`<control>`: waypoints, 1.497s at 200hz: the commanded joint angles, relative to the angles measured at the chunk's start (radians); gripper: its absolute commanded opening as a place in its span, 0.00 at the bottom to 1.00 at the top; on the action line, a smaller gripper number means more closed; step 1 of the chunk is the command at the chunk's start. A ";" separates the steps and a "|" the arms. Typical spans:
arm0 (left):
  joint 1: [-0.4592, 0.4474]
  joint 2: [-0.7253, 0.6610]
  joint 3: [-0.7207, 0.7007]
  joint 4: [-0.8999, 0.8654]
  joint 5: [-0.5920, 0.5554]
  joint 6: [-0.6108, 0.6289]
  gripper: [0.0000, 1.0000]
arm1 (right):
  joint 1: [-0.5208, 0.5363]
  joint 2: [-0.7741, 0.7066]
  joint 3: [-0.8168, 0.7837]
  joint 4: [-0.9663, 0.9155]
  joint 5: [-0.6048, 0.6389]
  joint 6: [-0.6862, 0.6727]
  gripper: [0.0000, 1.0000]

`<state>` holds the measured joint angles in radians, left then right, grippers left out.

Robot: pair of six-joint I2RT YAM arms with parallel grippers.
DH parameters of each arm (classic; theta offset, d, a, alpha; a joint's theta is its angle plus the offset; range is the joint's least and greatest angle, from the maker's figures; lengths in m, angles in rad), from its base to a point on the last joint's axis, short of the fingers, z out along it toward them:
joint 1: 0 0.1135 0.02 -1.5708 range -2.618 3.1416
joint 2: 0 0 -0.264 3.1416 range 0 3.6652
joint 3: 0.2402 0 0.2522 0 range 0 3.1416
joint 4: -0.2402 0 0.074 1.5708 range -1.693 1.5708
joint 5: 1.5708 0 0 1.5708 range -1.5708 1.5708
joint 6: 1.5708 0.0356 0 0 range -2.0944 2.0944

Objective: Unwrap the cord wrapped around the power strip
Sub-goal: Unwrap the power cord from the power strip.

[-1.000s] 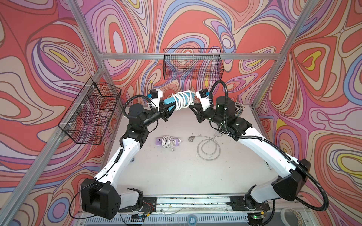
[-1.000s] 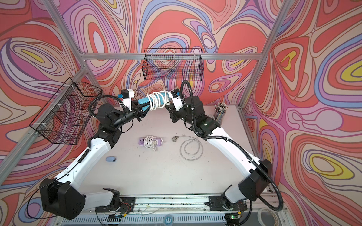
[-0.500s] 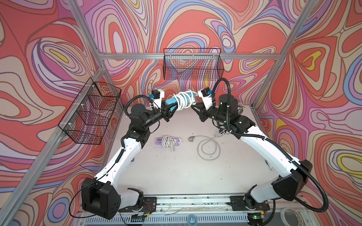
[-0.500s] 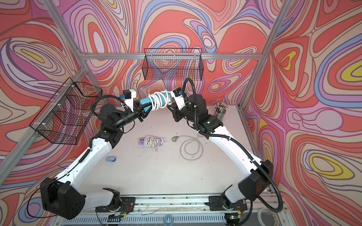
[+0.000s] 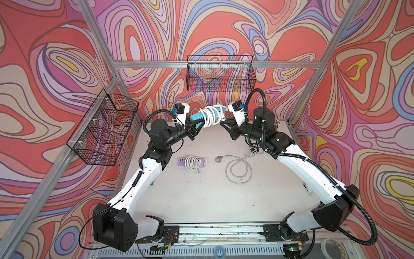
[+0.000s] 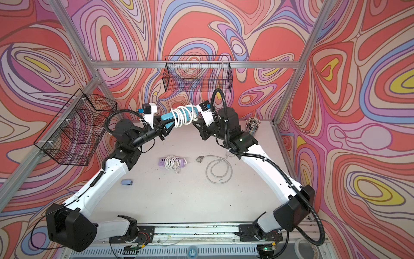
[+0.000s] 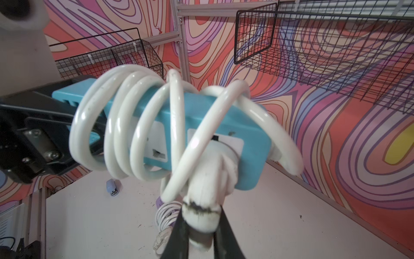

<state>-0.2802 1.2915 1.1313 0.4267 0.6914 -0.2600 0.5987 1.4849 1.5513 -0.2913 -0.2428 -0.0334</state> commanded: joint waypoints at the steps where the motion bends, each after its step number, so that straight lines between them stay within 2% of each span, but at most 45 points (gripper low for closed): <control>1: 0.014 -0.018 0.019 0.066 -0.016 -0.007 0.00 | 0.107 0.046 0.052 0.080 0.123 -0.045 0.00; 26: -0.005 -0.020 0.007 0.062 -0.066 0.002 0.00 | 0.193 0.124 0.103 0.086 0.158 -0.059 0.00; 64: -0.013 -0.035 0.001 0.025 -0.127 0.047 0.00 | 0.196 0.091 0.084 0.087 0.241 -0.090 0.00; 74: -0.013 -0.038 0.002 0.018 -0.136 0.053 0.00 | 0.163 0.067 0.079 0.073 0.232 -0.087 0.00; 125: -0.010 -0.058 0.007 -0.005 -0.148 0.075 0.00 | -0.118 -0.066 -0.013 0.087 0.027 0.020 0.00; 175: -0.001 -0.058 0.007 0.009 -0.140 0.057 0.00 | -0.150 -0.063 -0.007 0.089 -0.055 0.045 0.00; 195: -0.001 -0.052 0.006 0.009 -0.141 0.054 0.00 | -0.122 -0.055 -0.005 0.106 -0.067 0.062 0.00; 216: -0.001 -0.040 0.013 -0.002 -0.147 0.050 0.00 | -0.016 -0.024 0.028 0.073 0.030 -0.001 0.00; 268: -0.001 -0.038 0.013 -0.012 -0.178 0.056 0.00 | 0.157 0.051 0.053 0.100 0.182 -0.067 0.00; 299: -0.001 -0.038 0.011 -0.017 -0.191 0.062 0.00 | 0.202 0.070 0.072 0.098 0.236 -0.100 0.00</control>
<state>-0.2768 1.2583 1.1313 0.3820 0.5877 -0.2207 0.7120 1.5478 1.5879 -0.2199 0.0307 -0.0513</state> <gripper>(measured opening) 0.327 0.145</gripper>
